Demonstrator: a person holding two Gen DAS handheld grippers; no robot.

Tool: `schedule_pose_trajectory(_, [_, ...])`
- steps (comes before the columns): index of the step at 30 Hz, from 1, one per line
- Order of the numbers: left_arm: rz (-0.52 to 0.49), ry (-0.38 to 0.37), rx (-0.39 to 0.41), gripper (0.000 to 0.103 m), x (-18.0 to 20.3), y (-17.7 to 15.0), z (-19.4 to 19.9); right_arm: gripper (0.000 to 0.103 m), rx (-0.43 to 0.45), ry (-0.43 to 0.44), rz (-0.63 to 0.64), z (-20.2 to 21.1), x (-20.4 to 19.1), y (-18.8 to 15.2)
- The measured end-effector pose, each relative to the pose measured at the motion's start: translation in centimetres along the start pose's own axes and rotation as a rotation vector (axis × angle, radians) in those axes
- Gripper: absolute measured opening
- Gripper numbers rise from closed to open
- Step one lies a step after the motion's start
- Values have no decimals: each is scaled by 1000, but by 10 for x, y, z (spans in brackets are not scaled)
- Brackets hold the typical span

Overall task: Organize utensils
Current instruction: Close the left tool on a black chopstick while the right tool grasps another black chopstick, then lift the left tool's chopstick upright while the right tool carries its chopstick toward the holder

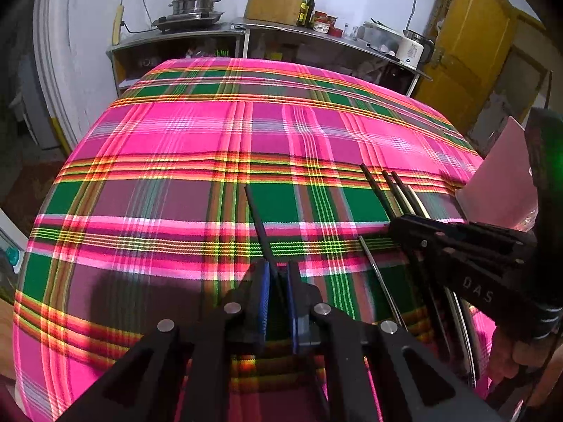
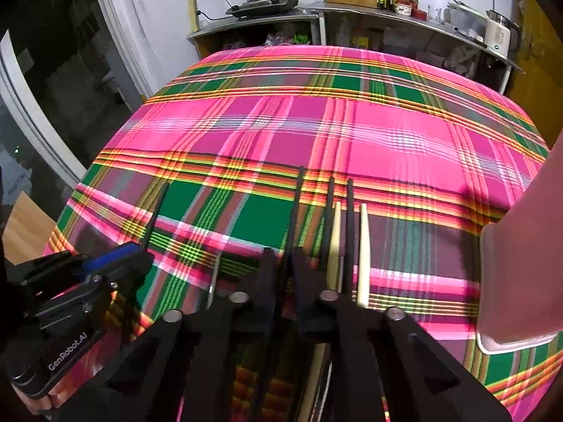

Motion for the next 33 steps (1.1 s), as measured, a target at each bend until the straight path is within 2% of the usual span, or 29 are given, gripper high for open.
schedule_pose_trajectory(7, [33, -13, 2, 5, -3, 1, 9, 6, 48, 29, 3, 24, -6, 10])
schedule_pose_trajectory(19, [4, -66, 99, 5, 18, 28, 66, 6, 191, 42, 4, 98, -16, 32])
schedule_pose_trajectory(33, [-47, -127, 196, 5, 56, 56, 128, 6, 308, 25, -8, 165, -9, 41])
Point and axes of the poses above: each gripper's, at about its wrist camera, not at the fingertips, and z roughly against the way its jaws point, x to its right, y to its top, the point moved 9 cm from there along -z, roughly the way its jaws point, and after that the axes turned 9 degrees about x, right-handed, at the moved point
